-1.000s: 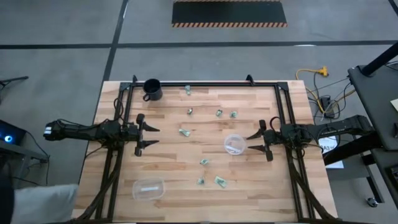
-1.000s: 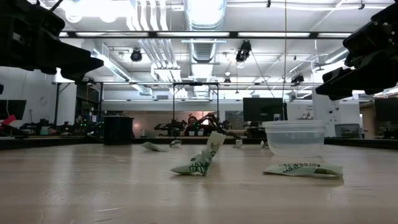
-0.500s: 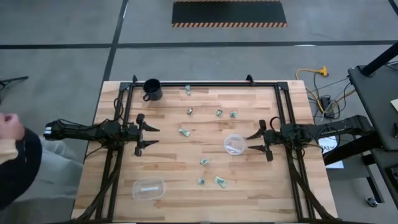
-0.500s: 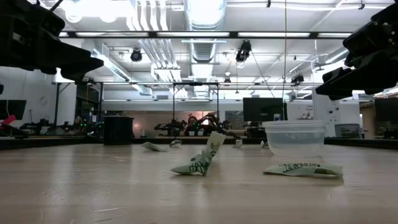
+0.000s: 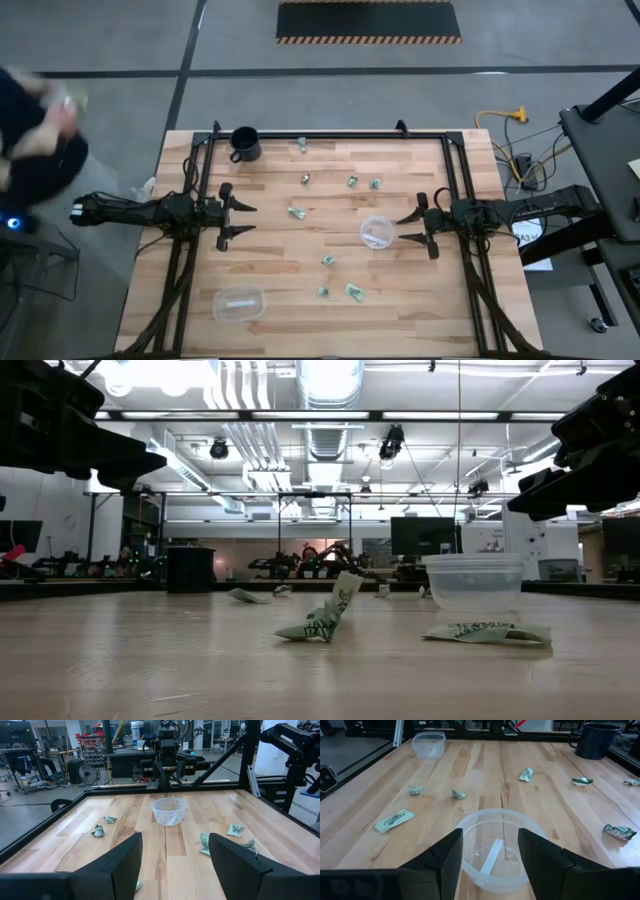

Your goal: Pick and place Stevia / Truvia into bins

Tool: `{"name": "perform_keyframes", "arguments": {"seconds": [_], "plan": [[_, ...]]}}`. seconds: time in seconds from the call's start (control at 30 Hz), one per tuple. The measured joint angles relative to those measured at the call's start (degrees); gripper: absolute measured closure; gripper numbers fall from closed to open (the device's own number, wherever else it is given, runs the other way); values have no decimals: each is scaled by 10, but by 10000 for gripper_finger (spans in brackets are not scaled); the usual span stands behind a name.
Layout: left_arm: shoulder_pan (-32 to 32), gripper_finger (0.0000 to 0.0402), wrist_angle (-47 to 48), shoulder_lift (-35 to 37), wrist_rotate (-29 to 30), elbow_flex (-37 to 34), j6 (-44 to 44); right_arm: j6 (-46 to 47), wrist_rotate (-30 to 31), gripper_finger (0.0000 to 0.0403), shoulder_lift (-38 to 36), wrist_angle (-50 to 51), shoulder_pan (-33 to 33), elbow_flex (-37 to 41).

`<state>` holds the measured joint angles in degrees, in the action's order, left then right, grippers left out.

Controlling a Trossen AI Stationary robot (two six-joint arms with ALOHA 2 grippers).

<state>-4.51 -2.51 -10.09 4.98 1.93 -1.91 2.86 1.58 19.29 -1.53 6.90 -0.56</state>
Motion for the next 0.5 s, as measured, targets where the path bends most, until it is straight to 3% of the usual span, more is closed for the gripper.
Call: {"name": "perform_keyframes", "arguments": {"seconds": [0.5], "plan": [[0,189,0,0,0,0,0,-3,0,220,0,0,0,0]]}}
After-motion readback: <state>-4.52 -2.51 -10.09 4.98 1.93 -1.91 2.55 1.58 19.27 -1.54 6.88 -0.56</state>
